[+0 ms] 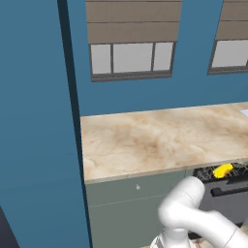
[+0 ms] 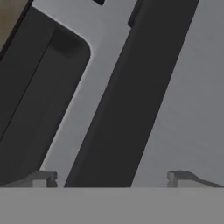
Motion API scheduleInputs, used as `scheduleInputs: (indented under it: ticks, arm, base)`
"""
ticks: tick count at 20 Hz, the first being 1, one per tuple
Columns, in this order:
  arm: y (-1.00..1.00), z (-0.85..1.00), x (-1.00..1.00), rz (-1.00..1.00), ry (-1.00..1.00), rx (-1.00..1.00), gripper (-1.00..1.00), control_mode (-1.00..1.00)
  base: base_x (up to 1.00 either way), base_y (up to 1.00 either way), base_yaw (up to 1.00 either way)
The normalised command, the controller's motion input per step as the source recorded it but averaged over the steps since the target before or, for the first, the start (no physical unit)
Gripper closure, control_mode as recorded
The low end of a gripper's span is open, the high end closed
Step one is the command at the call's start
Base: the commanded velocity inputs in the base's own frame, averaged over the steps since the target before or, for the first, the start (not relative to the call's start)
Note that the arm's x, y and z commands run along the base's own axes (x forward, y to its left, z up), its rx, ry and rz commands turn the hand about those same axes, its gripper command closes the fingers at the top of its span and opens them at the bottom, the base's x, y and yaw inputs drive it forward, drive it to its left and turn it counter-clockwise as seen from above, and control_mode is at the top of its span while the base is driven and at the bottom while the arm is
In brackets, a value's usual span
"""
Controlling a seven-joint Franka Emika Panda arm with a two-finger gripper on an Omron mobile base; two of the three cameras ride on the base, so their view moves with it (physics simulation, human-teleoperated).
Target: Pick up the cup and bowl from the counter, place them in the dishwasher, and close the dishwasher door.
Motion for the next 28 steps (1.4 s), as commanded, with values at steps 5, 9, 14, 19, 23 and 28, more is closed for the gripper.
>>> scheduleInputs:
  ticks: [5, 9, 14, 19, 23, 28]
  arm:
    - [-0.38, -0.12, 0.53, 0.00, -0.14, 0.12, -1.00, -1.00]
    - [-0.33, -0.18, 0.74, -0.03, -0.12, 0.09, -1.00, -1.00]
    - [-0.27, -0.22, 0.61, -0.02, -0.12, 0.10, -1.00, -1.00]
    - [-0.23, -0.23, 0.45, -0.01, -0.14, 0.08, -1.00, -1.00]
    - [-0.23, -0.32, 0.46, -0.01, -0.14, 0.06, -1.00, -1.00]
    - [-0.21, -0.32, 0.66, -0.02, -0.11, 0.05, -1.00, -1.00]
  base:
    - [0.00, 0.00, 0.00]
    - [0.00, 0.00, 0.00]
    - [0.00, 0.00, 0.00]
    - [0.00, 0.00, 0.00]
    - [0.00, 0.00, 0.00]
    - [0.00, 0.00, 0.00]
